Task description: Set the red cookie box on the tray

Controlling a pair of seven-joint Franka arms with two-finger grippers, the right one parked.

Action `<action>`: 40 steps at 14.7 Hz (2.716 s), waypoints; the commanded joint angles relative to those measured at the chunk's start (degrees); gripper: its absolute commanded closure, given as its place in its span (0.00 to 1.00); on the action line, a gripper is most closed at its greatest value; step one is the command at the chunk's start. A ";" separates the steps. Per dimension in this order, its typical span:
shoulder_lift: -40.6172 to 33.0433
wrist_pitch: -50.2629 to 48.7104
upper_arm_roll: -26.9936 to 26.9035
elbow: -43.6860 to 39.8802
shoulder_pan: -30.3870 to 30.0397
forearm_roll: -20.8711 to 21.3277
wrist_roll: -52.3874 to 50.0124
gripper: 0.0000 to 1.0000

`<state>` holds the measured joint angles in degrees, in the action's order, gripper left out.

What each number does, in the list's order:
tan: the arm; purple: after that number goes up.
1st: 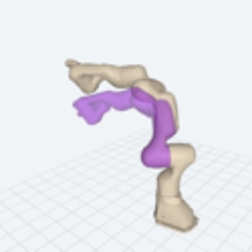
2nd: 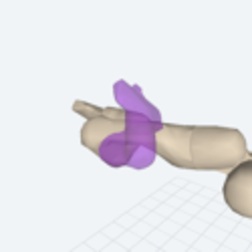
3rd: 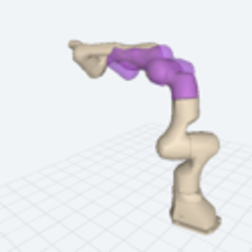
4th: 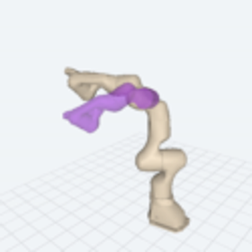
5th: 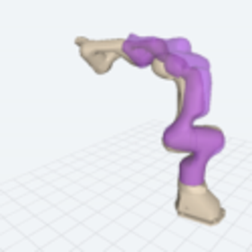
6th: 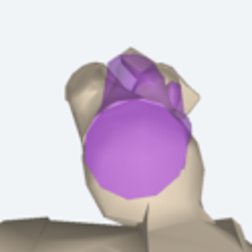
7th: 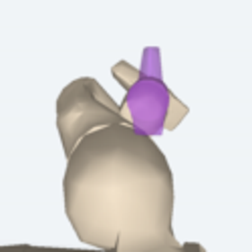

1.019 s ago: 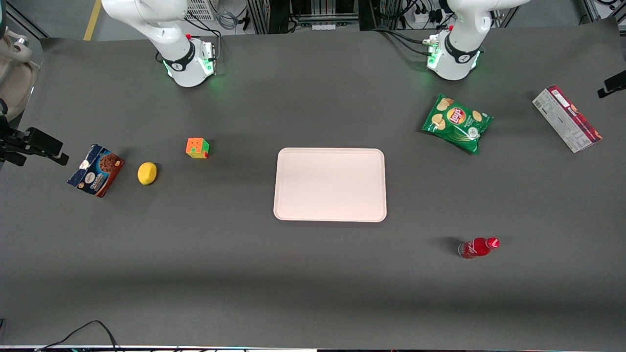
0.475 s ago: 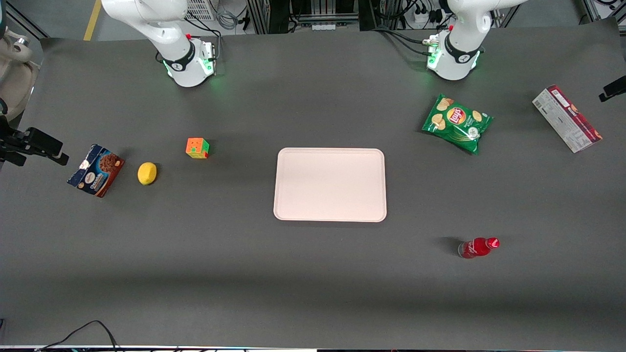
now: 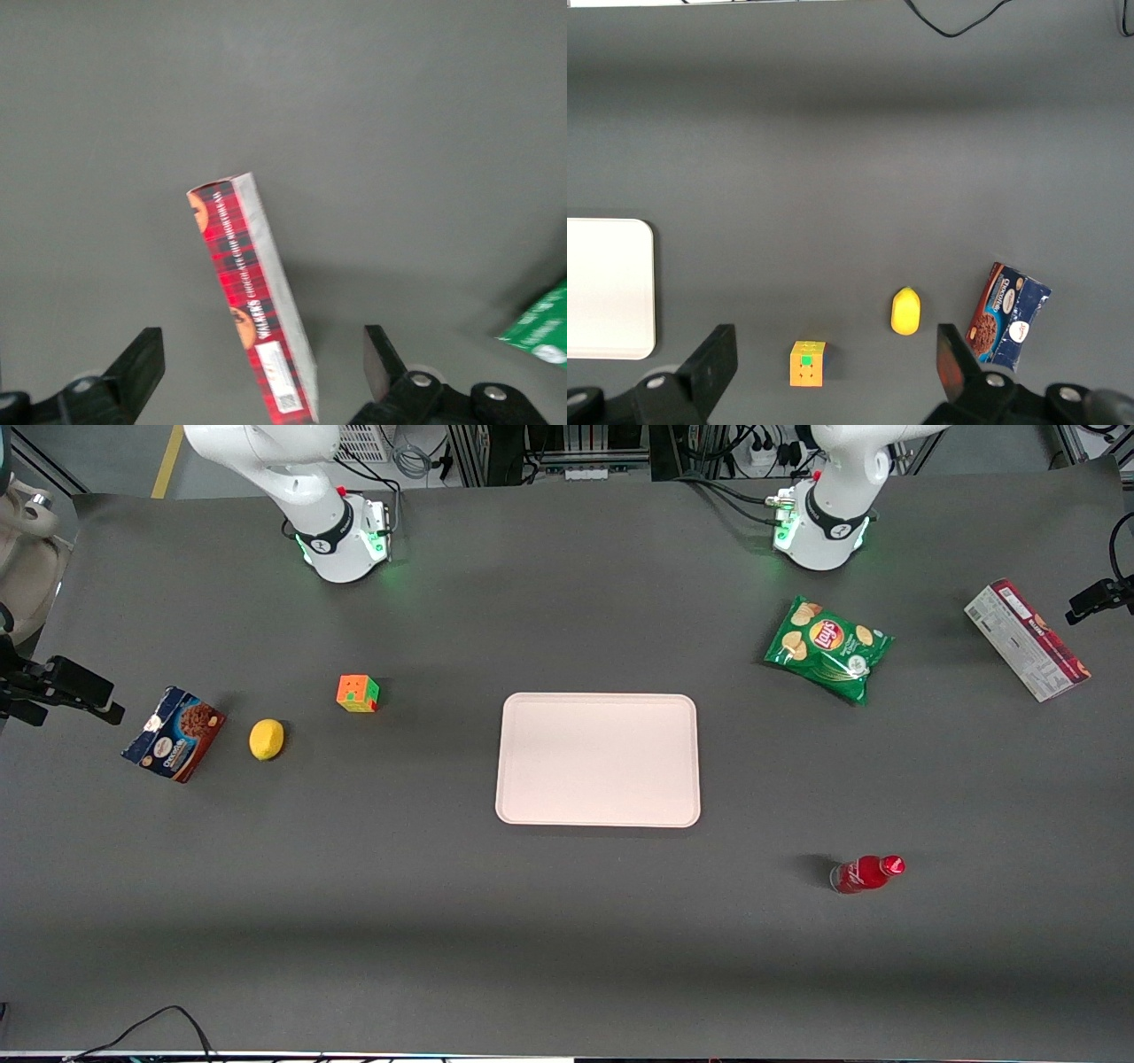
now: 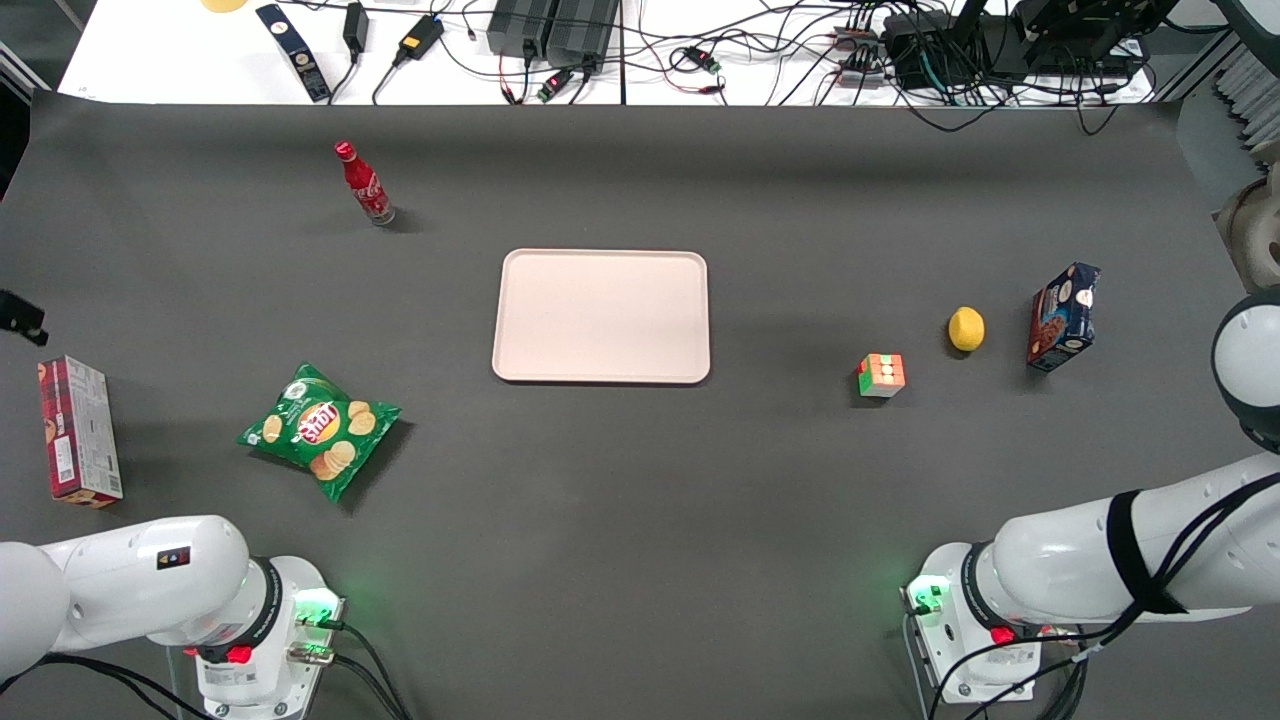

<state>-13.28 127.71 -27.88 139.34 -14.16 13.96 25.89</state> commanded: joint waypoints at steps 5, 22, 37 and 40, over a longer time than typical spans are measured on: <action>10.99 7.64 -1.73 1.28 -5.88 -5.77 7.69 0.00; 20.40 18.10 -2.09 5.33 -6.67 -12.55 7.86 0.00; 20.84 17.66 -1.65 4.89 -5.71 -13.70 7.69 0.78; 20.49 16.96 -0.77 3.40 -3.69 -13.70 7.42 0.80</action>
<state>7.64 144.86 -29.46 144.04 -19.92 1.19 32.44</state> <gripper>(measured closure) 0.656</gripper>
